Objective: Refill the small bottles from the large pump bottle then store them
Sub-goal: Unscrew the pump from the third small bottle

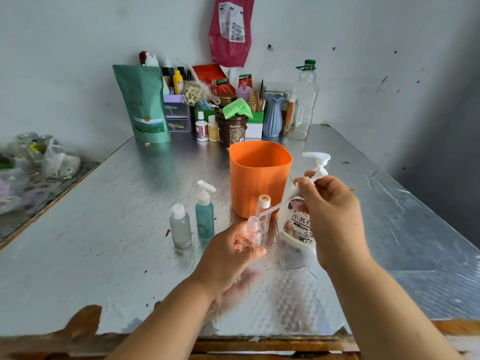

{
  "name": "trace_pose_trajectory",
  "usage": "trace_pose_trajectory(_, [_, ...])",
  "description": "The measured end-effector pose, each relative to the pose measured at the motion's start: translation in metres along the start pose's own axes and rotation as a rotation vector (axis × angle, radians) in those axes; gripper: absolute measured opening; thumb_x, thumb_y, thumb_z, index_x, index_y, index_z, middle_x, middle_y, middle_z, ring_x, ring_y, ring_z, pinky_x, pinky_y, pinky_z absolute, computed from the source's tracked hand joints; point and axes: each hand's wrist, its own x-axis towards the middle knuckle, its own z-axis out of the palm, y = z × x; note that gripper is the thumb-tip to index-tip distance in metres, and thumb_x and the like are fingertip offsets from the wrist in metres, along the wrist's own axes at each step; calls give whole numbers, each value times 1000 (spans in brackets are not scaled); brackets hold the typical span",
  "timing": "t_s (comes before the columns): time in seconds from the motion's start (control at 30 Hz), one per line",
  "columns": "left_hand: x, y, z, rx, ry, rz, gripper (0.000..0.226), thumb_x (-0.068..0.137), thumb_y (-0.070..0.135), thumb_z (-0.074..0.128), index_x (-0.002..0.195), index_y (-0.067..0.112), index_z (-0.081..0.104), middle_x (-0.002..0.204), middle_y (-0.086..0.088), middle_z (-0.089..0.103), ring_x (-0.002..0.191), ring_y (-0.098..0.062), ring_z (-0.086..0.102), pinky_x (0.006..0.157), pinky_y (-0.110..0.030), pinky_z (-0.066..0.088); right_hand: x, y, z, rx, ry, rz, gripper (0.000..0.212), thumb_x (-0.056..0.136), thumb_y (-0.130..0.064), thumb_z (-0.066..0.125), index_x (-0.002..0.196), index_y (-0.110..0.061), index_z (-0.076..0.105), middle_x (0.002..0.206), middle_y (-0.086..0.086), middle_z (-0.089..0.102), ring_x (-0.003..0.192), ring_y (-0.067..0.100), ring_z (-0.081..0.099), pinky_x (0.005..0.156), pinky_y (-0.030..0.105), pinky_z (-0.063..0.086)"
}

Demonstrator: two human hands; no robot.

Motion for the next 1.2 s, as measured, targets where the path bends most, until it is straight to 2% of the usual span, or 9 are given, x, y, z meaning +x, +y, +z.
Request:
trace_pose_trajectory(0.17, [-1, 3, 1, 8, 9, 11, 38, 84, 33, 73, 120, 41, 59, 110, 27, 69, 102, 7, 63, 92, -22, 49, 0, 6, -9, 300, -9, 178, 14, 89, -23, 64, 86, -9, 65, 70, 1, 68, 74, 19, 64, 71, 28, 54])
trace_pose_trajectory(0.3, [-4, 6, 3, 20, 9, 29, 39, 84, 36, 73, 117, 49, 57, 112, 33, 66, 105, 12, 60, 91, -16, 47, -4, 5, -21, 564, -72, 267, 10, 89, -13, 62, 84, -4, 63, 77, 9, 66, 72, 17, 67, 83, 28, 58])
trace_pose_trajectory(0.43, [-8, 19, 7, -64, -23, 85, 43, 84, 28, 74, 121, 42, 57, 116, 32, 65, 109, 13, 58, 85, -2, 41, -8, 7, -31, 638, -95, 279, 6, 89, -9, 61, 87, -3, 62, 86, 14, 64, 81, 21, 67, 82, 26, 58])
trace_pose_trajectory(0.63, [-6, 42, 17, -185, -62, 157, 46, 79, 10, 77, 120, 25, 61, 115, 16, 71, 109, -3, 66, 89, -15, 49, -9, 8, -48, 671, -56, 250, 6, 89, -9, 60, 87, -4, 63, 77, 8, 67, 75, 15, 66, 86, 30, 56])
trace_pose_trajectory(0.8, [-4, 57, 21, -151, -32, 192, 41, 74, 32, 77, 113, 33, 63, 113, 18, 71, 109, -3, 66, 95, -26, 50, -6, 14, -62, 666, -8, 243, 8, 90, -9, 60, 96, -5, 60, 81, 9, 63, 78, 18, 63, 85, 30, 58])
trace_pose_trajectory(0.87, [-3, 58, 22, -142, 6, 184, 34, 73, 35, 77, 105, 38, 64, 108, 23, 71, 106, 1, 65, 95, -25, 50, -1, 20, -70, 647, 66, 261, 9, 90, -10, 61, 99, -11, 59, 80, 4, 61, 73, 13, 59, 72, 23, 56])
trace_pose_trajectory(0.97, [-2, 55, 25, -160, 39, 141, 31, 78, 20, 79, 102, 35, 65, 105, 22, 72, 103, 1, 66, 97, -31, 52, 9, 31, -88, 653, 212, 286, 23, 91, -9, 60, 111, -16, 51, 79, 2, 56, 63, 10, 53, 51, 16, 45])
trace_pose_trajectory(1.07, [-2, 51, 29, -190, 46, 99, 35, 79, 15, 79, 107, 30, 66, 107, 14, 73, 104, -5, 68, 98, -40, 53, 15, 40, -102, 684, 306, 316, 26, 90, -8, 60, 115, -9, 54, 80, 5, 58, 67, 11, 58, 54, 16, 51])
trace_pose_trajectory(1.2, [-3, 51, 34, -176, 49, 90, 39, 78, 18, 79, 112, 29, 64, 109, 13, 73, 103, -3, 67, 96, -37, 54, 14, 48, -110, 662, 348, 381, 4, 89, -9, 63, 89, -5, 62, 83, 7, 62, 78, 15, 65, 71, 22, 59])
